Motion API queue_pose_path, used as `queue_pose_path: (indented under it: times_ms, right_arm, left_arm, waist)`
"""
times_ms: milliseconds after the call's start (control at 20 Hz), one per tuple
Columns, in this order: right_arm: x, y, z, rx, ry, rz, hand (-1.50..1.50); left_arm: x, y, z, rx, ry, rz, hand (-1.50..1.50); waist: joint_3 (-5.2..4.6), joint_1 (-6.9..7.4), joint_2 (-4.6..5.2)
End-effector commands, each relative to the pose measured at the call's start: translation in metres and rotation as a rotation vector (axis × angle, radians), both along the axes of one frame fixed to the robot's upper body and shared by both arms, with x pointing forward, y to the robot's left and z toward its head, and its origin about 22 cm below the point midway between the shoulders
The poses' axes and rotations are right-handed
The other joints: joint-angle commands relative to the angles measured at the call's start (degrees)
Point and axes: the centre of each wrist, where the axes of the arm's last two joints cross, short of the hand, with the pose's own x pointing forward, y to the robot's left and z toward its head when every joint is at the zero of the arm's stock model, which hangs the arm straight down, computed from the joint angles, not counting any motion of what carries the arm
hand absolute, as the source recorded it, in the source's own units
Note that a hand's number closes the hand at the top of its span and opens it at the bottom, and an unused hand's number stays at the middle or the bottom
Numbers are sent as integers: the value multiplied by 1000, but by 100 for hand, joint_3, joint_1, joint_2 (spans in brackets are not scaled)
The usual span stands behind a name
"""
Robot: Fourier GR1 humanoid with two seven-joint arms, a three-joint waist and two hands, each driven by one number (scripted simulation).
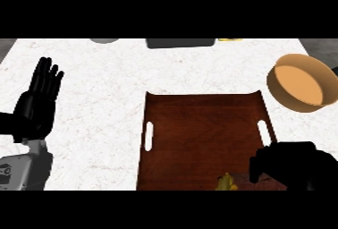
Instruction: Pick the sweet potato from the tray and place it in the pot
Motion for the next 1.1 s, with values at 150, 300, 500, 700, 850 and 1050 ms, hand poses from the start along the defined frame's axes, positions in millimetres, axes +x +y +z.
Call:
queue_pose_path:
  times_ms: [150, 300, 500, 700, 850, 1050]
  right_arm:
    - [-11, -62, 39, 157, -179, -166, 150]
    - [6, -97, 48, 133, -163, -212, 150]
    - [40, -161, 69, 145, -125, -270, 150]
    - [60, -222, 72, 152, -111, -295, 150]
    - [78, -259, 78, 184, -80, -316, 150]
    - [111, -280, 58, 163, -52, -303, 150]
  left_arm:
    - [3, 2, 9, -11, -5, -27, 0]
    - [4, -1, 10, -1, 7, -29, 0]
    - [12, -18, 13, 8, -8, -38, 0]
    - [6, -25, 8, -8, -20, -47, 0]
    - [18, -21, 14, -6, -13, -57, 0]
    - [7, -22, 6, 12, -12, -63, 0]
  waist:
    - [7, 133, 45]
    - [2, 184, 47]
    - [0, 246, 62]
    - [-2, 339, 80]
    - [-4, 345, 97]
    - [-2, 439, 98]
